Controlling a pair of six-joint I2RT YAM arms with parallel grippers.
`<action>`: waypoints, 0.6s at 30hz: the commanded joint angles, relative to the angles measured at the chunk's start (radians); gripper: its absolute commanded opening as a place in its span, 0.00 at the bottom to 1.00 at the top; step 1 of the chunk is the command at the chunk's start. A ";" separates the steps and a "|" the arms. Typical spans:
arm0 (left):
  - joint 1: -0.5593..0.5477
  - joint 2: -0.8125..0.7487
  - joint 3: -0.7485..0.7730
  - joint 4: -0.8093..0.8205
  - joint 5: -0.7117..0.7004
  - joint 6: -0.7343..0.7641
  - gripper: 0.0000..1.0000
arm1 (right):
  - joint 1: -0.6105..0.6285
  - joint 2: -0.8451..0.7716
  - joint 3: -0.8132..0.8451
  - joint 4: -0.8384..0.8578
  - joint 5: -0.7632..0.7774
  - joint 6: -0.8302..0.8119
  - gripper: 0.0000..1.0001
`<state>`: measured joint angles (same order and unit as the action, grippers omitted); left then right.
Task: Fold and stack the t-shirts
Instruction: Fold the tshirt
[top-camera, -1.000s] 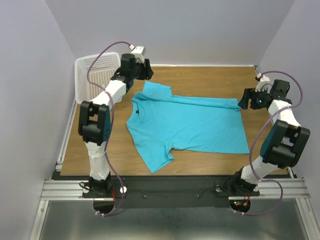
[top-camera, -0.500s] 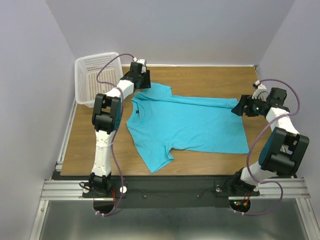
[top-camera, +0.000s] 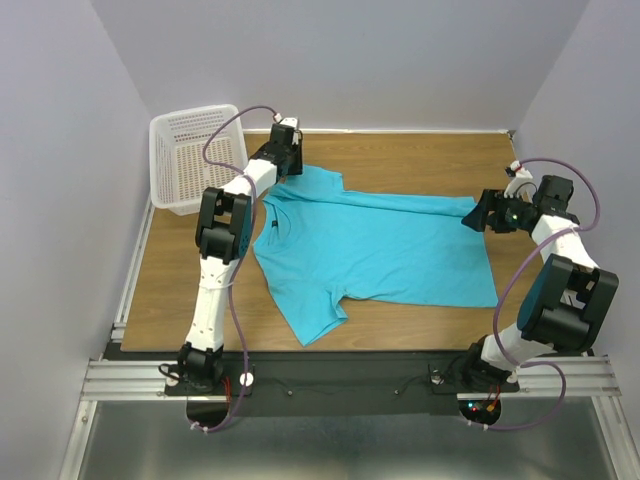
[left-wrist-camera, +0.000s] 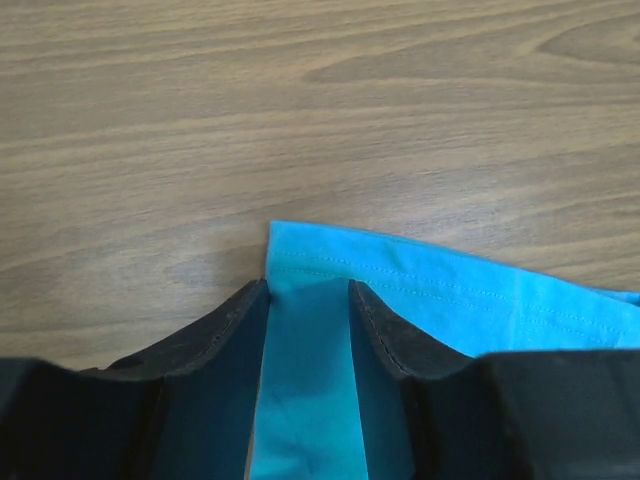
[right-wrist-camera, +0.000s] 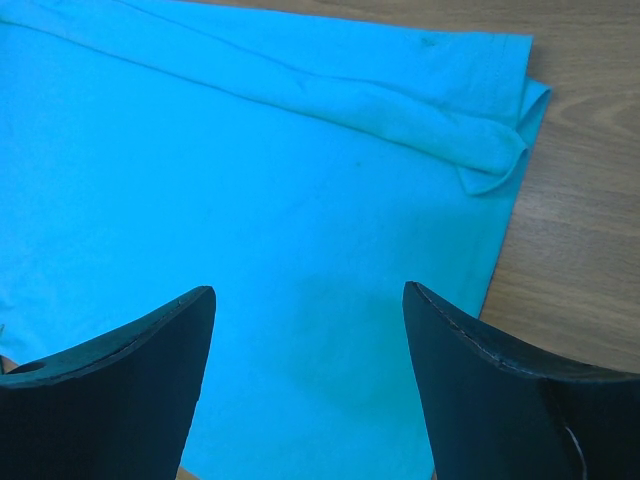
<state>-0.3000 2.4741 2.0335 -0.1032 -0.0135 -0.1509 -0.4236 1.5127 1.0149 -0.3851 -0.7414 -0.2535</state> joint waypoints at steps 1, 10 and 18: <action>-0.002 0.005 0.019 -0.035 -0.009 0.037 0.36 | 0.003 -0.025 -0.009 0.031 -0.015 0.011 0.81; -0.004 -0.162 -0.113 0.098 0.104 0.099 0.00 | 0.002 -0.023 -0.012 0.029 -0.015 0.011 0.81; 0.012 -0.408 -0.323 0.328 0.276 0.208 0.00 | -0.001 -0.026 -0.015 0.029 -0.006 0.005 0.81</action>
<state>-0.2993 2.2658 1.7798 0.0475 0.1505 -0.0166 -0.4236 1.5127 1.0142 -0.3847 -0.7406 -0.2466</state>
